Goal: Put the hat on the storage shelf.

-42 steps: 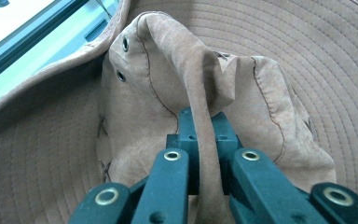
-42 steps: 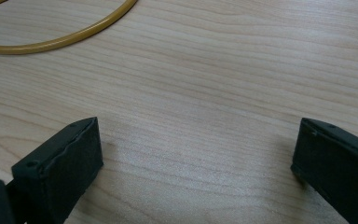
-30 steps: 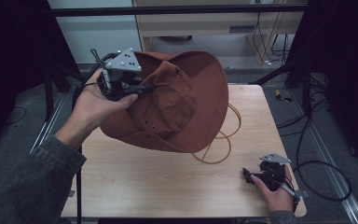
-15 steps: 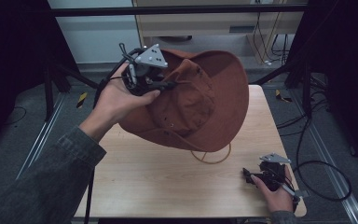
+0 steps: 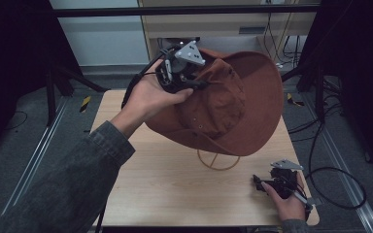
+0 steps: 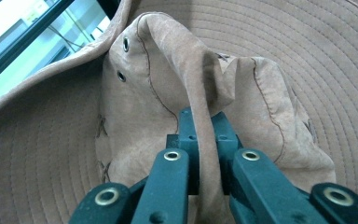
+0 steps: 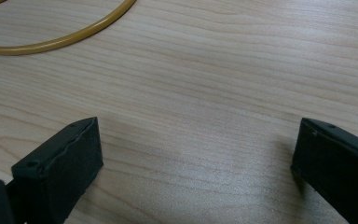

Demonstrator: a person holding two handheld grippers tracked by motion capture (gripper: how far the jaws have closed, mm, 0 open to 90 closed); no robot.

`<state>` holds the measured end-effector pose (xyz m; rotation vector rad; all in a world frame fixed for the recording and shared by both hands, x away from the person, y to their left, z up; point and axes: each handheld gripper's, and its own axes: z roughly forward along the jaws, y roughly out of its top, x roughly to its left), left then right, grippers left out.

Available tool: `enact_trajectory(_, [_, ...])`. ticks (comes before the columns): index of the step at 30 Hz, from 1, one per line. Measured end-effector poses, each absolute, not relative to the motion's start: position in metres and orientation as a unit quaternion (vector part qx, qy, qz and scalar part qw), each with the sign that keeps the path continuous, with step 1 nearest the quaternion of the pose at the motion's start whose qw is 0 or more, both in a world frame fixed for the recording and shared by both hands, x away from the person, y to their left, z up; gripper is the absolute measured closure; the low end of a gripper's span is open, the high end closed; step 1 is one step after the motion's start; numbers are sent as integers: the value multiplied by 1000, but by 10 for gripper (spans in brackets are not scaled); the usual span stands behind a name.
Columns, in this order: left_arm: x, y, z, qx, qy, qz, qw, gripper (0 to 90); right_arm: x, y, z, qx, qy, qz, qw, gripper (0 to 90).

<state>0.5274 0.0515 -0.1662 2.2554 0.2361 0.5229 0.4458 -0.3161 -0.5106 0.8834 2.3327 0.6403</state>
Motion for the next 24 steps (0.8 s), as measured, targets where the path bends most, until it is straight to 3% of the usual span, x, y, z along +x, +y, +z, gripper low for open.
enact_trajectory(24, [550,-7,-198,907,90,170,373,857,446,-317,-510,325,871,238,281,16])
